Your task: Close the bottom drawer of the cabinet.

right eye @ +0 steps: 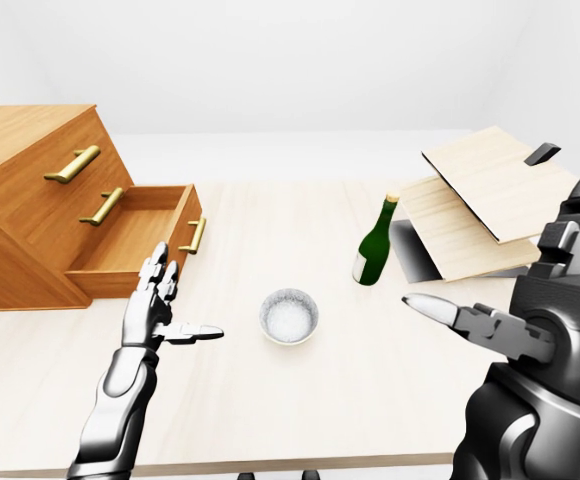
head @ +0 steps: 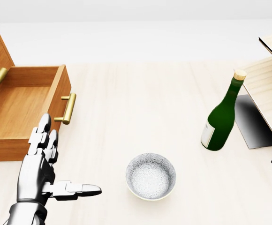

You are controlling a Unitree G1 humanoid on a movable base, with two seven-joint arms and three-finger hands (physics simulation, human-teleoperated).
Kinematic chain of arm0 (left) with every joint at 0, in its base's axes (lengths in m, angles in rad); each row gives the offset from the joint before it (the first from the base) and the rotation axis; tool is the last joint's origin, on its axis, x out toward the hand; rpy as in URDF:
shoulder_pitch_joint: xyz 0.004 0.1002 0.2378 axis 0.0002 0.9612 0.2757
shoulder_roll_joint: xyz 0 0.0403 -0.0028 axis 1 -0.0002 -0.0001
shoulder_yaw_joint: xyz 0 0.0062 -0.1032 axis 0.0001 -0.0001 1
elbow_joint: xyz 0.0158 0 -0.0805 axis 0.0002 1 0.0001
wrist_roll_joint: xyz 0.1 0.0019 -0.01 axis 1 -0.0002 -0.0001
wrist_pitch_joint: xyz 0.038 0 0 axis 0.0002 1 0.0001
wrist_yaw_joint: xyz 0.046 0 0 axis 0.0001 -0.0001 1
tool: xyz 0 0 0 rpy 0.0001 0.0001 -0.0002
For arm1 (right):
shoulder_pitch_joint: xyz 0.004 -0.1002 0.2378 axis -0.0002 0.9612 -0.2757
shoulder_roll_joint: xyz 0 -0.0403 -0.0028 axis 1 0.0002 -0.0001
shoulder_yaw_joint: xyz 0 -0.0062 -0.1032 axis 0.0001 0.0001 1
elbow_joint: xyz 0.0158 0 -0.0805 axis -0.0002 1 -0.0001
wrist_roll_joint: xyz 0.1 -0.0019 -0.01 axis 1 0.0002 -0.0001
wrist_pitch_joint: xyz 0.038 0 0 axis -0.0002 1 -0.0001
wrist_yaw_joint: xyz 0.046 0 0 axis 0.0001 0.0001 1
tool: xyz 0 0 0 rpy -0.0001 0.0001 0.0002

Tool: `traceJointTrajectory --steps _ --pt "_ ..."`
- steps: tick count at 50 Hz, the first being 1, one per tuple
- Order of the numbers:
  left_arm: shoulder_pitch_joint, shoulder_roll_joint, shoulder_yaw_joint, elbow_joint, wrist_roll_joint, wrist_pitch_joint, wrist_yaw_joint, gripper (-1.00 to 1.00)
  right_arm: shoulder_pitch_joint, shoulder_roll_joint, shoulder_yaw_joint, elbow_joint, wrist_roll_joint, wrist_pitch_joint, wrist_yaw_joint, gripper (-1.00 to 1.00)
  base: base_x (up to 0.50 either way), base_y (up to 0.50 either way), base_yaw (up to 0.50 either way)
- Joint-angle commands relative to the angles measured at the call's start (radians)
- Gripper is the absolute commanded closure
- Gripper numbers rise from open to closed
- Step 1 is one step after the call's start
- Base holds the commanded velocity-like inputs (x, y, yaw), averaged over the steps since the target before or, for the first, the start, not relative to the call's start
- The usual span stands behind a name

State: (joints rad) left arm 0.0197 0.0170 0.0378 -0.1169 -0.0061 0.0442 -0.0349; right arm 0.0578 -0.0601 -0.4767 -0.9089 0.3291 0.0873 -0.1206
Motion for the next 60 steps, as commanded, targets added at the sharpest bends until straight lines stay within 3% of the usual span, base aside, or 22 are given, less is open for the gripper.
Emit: traceJointTrajectory --steps 1,5,13,18,22,23,24,29,46,60 --pt "-0.018 0.001 0.001 0.044 -0.001 -0.019 0.000 -1.00 0.003 0.003 -0.001 -0.017 0.009 0.000 -0.001 -1.00 0.00 0.00 0.00" --pt "-0.108 0.013 0.021 0.095 -0.008 0.011 0.020 -1.00 -0.004 -0.008 -0.028 -0.036 0.041 0.000 -0.007 -1.00 0.00 0.00 0.00" --pt "-0.244 0.024 0.021 0.253 -0.026 -0.001 0.026 -1.00 0.001 -0.002 -0.003 -0.034 0.021 0.000 -0.002 -1.00 0.00 0.00 0.00" --pt "-0.338 0.042 0.031 0.371 -0.033 -0.026 0.031 -1.00 0.004 0.002 0.006 -0.031 0.012 0.000 0.007 -1.00 0.00 0.00 0.00" --pt "-0.456 0.077 0.056 0.565 -0.035 -0.097 0.049 -1.00 0.004 0.003 0.009 -0.036 0.012 0.000 0.007 -1.00 0.00 0.00 0.00" --pt "-0.476 0.084 0.058 0.596 -0.036 -0.105 0.053 -1.00 0.004 0.004 0.011 -0.034 0.010 0.000 0.008 -1.00 0.00 0.00 0.00" --pt "-0.511 0.090 0.060 0.672 -0.032 -0.131 0.057 -1.00 0.004 0.004 0.014 -0.030 0.007 0.000 0.010 -1.00 0.00 0.00 0.00" --pt "-0.585 0.101 0.058 0.859 -0.028 -0.131 0.071 -1.00 0.002 0.003 0.012 -0.029 0.007 0.000 0.013 -1.00 0.00 0.00 0.00" --pt "-0.676 0.119 0.062 1.133 -0.019 -0.131 0.073 -1.00 0.006 0.009 0.029 -0.012 -0.013 0.000 0.027 -1.00 0.00 0.00 0.00" --pt "-0.694 0.134 0.073 1.240 -0.027 -0.131 0.081 -1.00 -0.008 0.001 0.040 0.002 -0.019 0.000 0.026 -1.00 0.00 0.00 0.00"
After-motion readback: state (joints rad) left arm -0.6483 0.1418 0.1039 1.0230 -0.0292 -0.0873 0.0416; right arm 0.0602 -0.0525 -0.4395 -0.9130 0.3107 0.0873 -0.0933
